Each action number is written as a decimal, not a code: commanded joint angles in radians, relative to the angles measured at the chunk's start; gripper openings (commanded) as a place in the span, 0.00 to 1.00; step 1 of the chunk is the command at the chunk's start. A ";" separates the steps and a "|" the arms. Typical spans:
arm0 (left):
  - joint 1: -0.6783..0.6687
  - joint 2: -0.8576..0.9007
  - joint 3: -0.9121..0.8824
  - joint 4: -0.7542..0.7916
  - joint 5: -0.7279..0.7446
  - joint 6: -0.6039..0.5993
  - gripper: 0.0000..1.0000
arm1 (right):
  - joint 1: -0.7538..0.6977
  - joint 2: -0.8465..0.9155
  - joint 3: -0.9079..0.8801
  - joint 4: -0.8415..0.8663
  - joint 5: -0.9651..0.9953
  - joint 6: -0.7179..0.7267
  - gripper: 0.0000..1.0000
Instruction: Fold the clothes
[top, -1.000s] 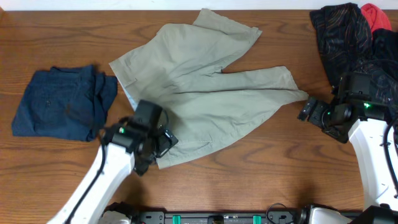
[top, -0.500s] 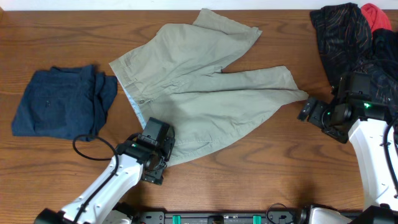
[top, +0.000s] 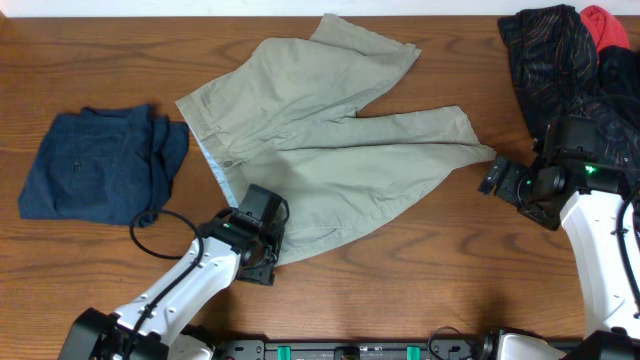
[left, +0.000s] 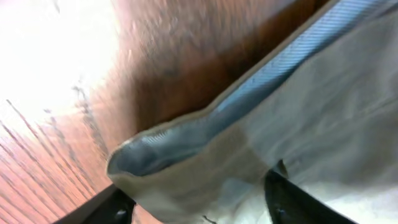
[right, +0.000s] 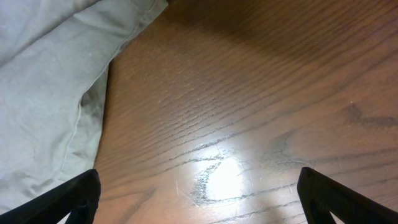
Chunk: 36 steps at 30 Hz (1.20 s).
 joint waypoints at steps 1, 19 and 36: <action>-0.009 0.051 -0.034 0.003 -0.010 -0.019 0.55 | -0.003 -0.002 0.001 -0.002 0.000 -0.014 0.99; 0.135 -0.029 -0.034 -0.324 -0.158 0.323 0.06 | 0.009 -0.002 -0.023 -0.019 -0.127 -0.078 0.99; 0.209 -0.091 -0.034 -0.348 -0.165 0.510 0.07 | 0.153 0.002 -0.346 0.187 -0.399 0.042 0.99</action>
